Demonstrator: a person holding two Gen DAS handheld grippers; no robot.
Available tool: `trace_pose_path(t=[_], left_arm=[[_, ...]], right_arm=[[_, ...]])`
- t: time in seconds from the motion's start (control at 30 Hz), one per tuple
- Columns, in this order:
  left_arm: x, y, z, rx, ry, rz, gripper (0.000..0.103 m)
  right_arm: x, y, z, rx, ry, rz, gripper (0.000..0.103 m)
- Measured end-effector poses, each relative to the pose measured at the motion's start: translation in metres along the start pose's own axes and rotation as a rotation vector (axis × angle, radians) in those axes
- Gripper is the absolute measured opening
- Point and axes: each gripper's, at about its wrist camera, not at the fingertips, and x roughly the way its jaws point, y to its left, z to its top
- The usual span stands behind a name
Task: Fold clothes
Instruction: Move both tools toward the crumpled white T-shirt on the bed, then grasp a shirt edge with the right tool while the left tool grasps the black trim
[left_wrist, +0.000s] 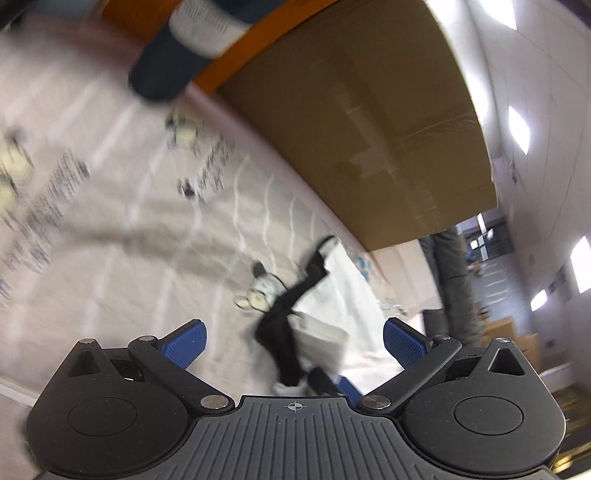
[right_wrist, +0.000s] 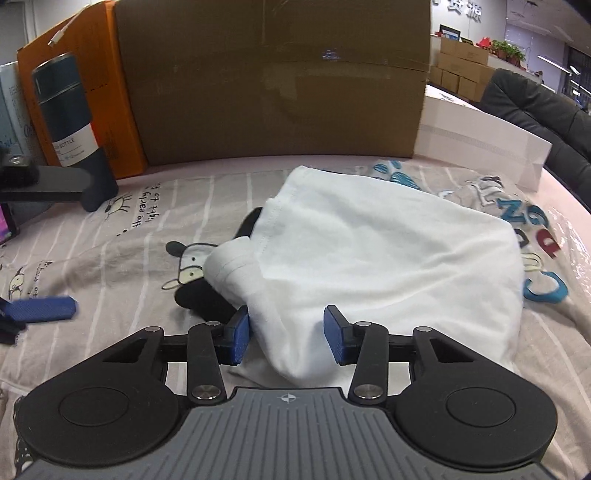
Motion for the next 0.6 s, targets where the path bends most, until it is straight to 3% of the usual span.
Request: trace_pose_path(t=[0.07,0.1,0.17,0.3,0.37,0.47,0.53,0.57,0.6], left_arm=[[0.013,0.007,-0.001,-0.085,0.027,-0.032,0.102],[0.018,0.010,-0.002,-0.121,0.039,-0.043,0.102],[0.029,0.014,-0.005,-0.162,0.060,-0.063,0.102],[0.053,0.008,-0.008,-0.120,0.086,-0.044,0.101],[0.070,0.003,-0.011,-0.084,0.114,-0.033,0.094],[0.091,-0.012,-0.017,0.003,0.125,0.002,0.072],[0.103,-0.026,-0.023,0.101,0.108,0.057,0.036],[0.101,-0.032,-0.024,0.138,0.096,0.065,0.025],[0.096,-0.037,-0.025,0.169,0.082,0.062,0.007]], right_arm=[[0.009,0.008,0.004,-0.025,0.002,0.013,0.038],[0.012,0.009,0.004,-0.018,0.000,0.009,0.025],[0.011,-0.002,0.007,0.048,-0.022,0.001,0.007],[-0.019,-0.040,0.010,0.221,-0.104,-0.022,0.006],[-0.036,-0.060,0.010,0.297,-0.143,-0.048,0.006],[-0.061,-0.085,0.010,0.378,-0.200,-0.087,0.006],[-0.075,-0.094,0.011,0.391,-0.234,-0.114,0.006],[-0.082,-0.098,0.011,0.395,-0.251,-0.128,0.006],[-0.089,-0.102,0.011,0.398,-0.268,-0.143,0.006]])
